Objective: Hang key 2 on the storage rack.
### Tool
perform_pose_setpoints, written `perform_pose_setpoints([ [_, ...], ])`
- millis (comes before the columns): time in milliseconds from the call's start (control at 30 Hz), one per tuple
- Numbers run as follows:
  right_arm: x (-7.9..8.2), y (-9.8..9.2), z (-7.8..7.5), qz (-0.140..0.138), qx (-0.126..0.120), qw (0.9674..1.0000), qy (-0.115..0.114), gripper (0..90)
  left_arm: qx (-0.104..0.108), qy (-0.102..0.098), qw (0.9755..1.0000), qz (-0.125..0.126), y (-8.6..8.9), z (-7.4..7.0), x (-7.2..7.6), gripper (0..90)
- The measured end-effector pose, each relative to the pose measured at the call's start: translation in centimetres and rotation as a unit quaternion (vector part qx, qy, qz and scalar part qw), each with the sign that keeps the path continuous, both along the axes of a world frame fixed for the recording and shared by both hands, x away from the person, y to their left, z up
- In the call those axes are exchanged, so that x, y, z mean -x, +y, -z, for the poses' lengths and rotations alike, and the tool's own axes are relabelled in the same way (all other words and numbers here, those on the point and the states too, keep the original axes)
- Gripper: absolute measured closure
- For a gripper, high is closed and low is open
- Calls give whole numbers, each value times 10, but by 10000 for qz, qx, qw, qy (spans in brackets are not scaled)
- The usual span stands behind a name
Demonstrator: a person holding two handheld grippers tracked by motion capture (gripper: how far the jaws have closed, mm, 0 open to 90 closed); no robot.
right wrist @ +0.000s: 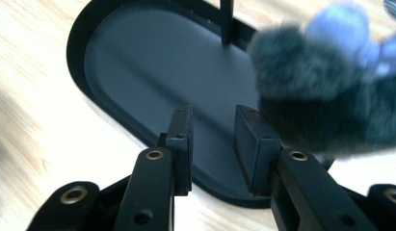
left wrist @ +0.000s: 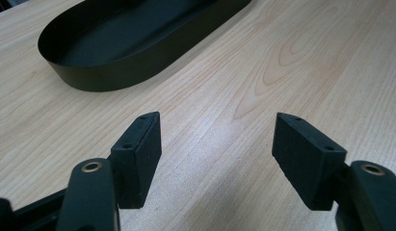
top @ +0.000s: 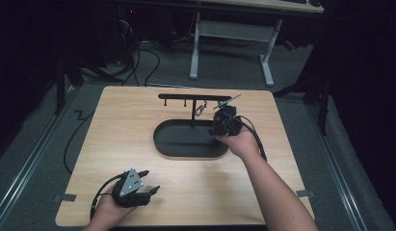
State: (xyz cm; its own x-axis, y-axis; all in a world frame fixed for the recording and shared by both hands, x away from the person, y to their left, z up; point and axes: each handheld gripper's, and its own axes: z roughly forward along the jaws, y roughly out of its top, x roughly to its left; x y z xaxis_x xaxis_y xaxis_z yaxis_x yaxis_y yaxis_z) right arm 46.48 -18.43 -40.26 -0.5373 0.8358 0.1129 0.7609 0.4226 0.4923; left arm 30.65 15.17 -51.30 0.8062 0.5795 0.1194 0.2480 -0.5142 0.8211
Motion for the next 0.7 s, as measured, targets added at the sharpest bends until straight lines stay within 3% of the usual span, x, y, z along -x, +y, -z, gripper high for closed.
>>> perform_pose_setpoints([
  [200, 13, -11, 10, 131, -124, 9998, -17, 687, 11, -11, 10000, 3, -2, 1, 1, 351],
  [400, 43, -30, 18, 185, -249, 9993, -187, 645, 20, 36, 10000, 20, -3, 1, 0, 355],
  [533, 67, -40, 25, 155, -258, 9984, -482, 558, 14, 99, 9999, 67, -4, 1, 0, 371],
  [600, 79, -45, 30, 124, -130, 9981, -591, 505, 27, 130, 9999, 87, -4, 1, 0, 384],
  [667, 85, -47, 33, 125, -144, 9978, -634, 484, 30, 149, 9998, 99, -4, 1, -1, 391],
  [700, 97, -56, 41, 139, -278, 9967, -756, 460, 33, 169, 9998, 105, -5, 1, -1, 391],
])
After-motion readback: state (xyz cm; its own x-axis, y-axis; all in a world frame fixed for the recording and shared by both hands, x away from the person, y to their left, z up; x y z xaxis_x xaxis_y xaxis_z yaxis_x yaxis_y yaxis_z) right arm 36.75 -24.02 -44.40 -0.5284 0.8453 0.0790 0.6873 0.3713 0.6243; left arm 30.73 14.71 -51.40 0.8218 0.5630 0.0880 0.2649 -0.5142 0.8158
